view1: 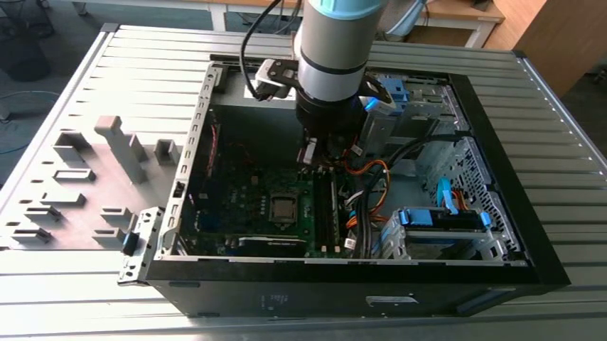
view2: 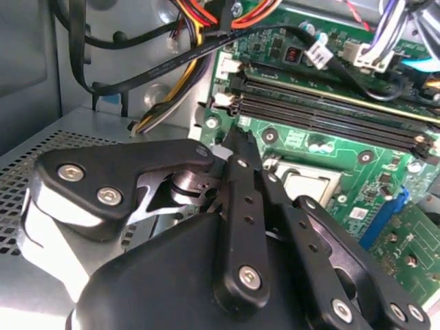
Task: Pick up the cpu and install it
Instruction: 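Install the first cpu locking lever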
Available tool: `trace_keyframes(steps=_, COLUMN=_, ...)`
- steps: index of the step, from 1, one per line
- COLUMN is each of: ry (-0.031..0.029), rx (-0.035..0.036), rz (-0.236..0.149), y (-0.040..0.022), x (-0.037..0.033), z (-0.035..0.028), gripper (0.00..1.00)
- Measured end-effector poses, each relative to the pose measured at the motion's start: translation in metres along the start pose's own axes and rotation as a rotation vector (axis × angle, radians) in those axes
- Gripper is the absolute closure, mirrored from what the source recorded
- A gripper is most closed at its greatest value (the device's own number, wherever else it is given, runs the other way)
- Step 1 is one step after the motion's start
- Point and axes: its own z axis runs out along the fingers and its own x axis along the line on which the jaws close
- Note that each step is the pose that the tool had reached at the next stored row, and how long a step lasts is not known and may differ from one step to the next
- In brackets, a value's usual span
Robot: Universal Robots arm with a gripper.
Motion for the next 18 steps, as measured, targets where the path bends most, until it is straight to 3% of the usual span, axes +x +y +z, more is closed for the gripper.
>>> trace_keyframes(steps=4, ry=0.0, rx=0.0, rz=0.0, y=0.0007, x=0.0005, z=0.0002, gripper=0.89)
trace_keyframes(steps=7, ry=0.0001, rx=0.0004, rz=-0.005, y=0.0048, x=0.0029, z=0.0001, gripper=0.89)
trace_keyframes(steps=11, ry=-0.0004, rx=0.0016, rz=-0.012, y=0.0097, x=0.0079, z=0.0, gripper=0.89)
trace_keyframes(steps=18, ry=0.0003, rx=0.0009, rz=-0.028, y=0.0118, x=0.0179, z=-0.0006, gripper=0.89)
